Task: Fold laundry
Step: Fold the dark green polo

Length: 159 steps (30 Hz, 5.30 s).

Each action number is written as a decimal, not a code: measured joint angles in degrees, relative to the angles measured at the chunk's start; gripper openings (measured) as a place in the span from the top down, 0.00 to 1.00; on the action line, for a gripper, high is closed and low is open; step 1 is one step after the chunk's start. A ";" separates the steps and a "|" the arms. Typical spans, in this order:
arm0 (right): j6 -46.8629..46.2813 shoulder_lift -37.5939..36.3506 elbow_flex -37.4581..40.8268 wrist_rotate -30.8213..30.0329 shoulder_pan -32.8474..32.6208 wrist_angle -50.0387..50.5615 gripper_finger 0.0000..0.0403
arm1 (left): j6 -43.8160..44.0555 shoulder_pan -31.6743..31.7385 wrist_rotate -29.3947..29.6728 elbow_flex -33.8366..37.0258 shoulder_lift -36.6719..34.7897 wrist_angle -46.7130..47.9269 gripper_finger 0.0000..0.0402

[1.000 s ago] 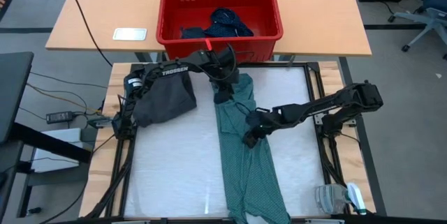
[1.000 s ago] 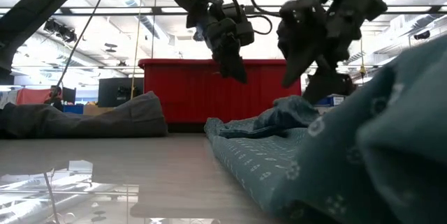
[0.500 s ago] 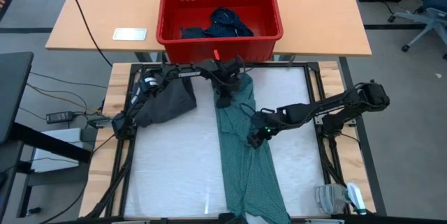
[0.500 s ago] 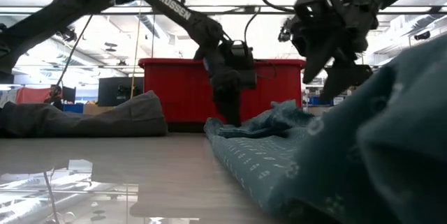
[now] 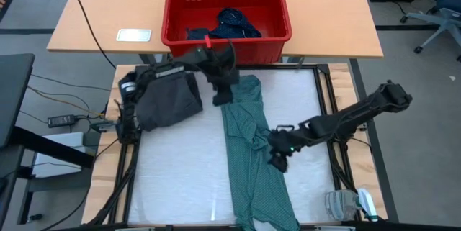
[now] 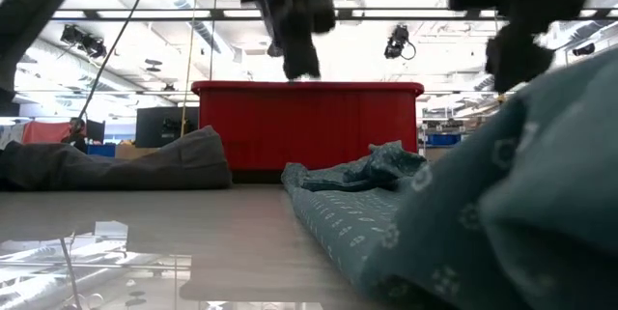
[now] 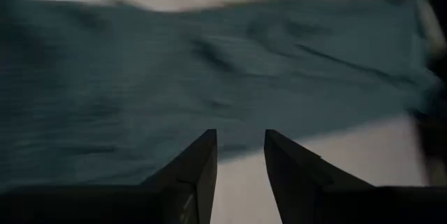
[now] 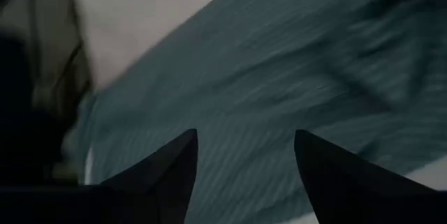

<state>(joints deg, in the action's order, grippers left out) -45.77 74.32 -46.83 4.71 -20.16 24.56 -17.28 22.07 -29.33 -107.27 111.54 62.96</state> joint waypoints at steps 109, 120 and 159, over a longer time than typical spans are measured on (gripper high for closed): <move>12.24 14.18 2.08 14.18 39.17 -16.99 0.59 | 39.24 -14.74 36.25 14.89 1.35 -4.36 0.76; 3.48 4.63 2.04 5.39 40.21 -13.53 0.52 | 27.60 -8.18 36.35 10.89 -4.40 -0.69 0.69; -7.46 -11.97 13.31 -3.68 -10.55 -10.57 0.61 | 53.91 -31.68 32.78 27.93 4.18 -58.99 0.71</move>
<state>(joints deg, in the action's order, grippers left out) -53.22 62.35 -33.52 1.03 -30.71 13.99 36.63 -9.61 3.45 -79.34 115.72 3.96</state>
